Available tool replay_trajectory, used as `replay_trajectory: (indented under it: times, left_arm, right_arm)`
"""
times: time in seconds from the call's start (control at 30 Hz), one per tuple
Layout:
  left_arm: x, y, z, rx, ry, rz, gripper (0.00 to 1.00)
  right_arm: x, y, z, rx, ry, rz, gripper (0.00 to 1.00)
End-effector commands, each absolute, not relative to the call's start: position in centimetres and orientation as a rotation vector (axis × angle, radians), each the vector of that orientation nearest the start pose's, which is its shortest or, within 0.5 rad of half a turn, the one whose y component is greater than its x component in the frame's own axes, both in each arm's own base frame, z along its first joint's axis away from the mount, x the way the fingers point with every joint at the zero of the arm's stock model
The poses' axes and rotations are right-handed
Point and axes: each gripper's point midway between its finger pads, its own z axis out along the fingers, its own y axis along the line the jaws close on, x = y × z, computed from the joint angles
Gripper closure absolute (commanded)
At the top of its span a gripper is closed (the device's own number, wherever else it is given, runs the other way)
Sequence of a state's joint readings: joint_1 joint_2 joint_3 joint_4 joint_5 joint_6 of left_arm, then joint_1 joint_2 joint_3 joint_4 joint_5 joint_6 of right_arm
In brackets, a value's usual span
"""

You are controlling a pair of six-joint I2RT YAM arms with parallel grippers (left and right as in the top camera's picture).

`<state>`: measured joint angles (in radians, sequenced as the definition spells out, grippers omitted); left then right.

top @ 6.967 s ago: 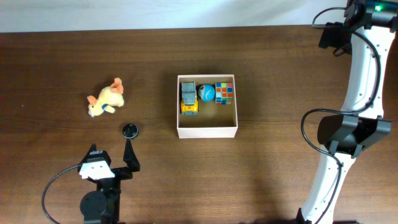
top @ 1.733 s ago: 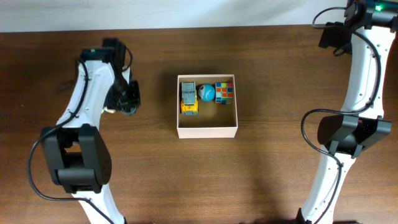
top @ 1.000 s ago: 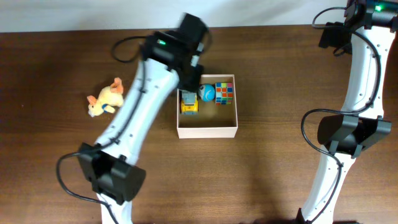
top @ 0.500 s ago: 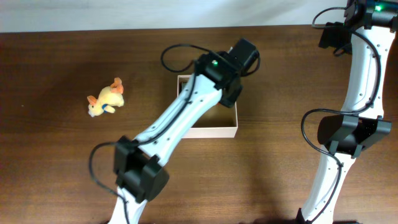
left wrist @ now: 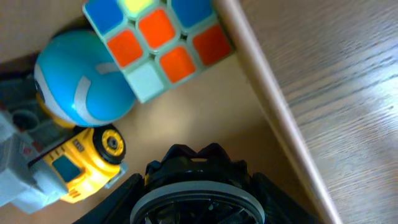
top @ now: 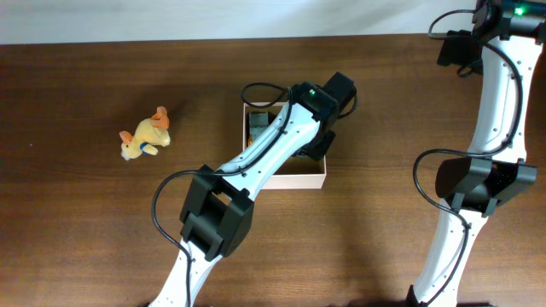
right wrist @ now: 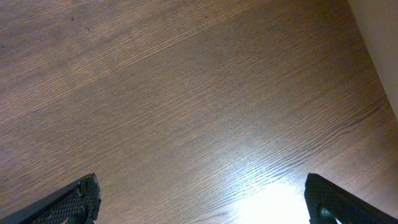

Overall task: Pack container
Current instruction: 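Lower the puck into the box beside the cube and open left gripper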

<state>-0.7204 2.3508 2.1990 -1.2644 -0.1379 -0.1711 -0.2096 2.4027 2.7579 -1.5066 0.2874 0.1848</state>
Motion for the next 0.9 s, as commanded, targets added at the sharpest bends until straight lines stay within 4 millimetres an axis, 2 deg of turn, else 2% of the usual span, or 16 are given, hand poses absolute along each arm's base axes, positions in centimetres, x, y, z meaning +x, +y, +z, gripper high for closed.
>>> replay_trajectory:
  times: [0.0, 0.33, 0.37, 0.5, 0.57, 0.67, 0.87]
  left_arm:
    - [39.33, -31.73, 8.30, 0.785, 2.809, 0.037, 0.54]
    - [39.73, -32.09, 8.41, 0.778, 2.790, 0.022, 0.54]
    - [39.79, -32.14, 8.43, 0.777, 2.788, 0.020, 0.51]
    - [40.02, -32.34, 8.50, 0.773, 2.777, 0.012, 0.27]
    - [40.13, -32.43, 8.54, 0.771, 2.771, 0.009, 0.21]
    - [40.13, -32.43, 8.54, 0.771, 2.771, 0.009, 0.15]
    - [40.30, -32.37, 8.58, 0.767, 2.765, 0.018, 0.14]
  right_arm:
    - [49.90, -15.66, 21.67, 0.630, 2.621, -0.400, 0.01]
    - [49.90, -15.66, 21.67, 0.630, 2.621, -0.400, 0.01]
    - [49.90, -15.67, 21.67, 0.630, 2.621, -0.400, 0.01]
    - [49.90, -15.66, 21.67, 0.630, 2.621, -0.400, 0.01]
    - [49.90, -15.66, 21.67, 0.630, 2.621, -0.400, 0.01]
    - [49.90, -15.66, 21.67, 0.630, 2.621, -0.400, 0.01]
    - [49.90, -15.66, 21.67, 0.630, 2.621, -0.400, 0.01]
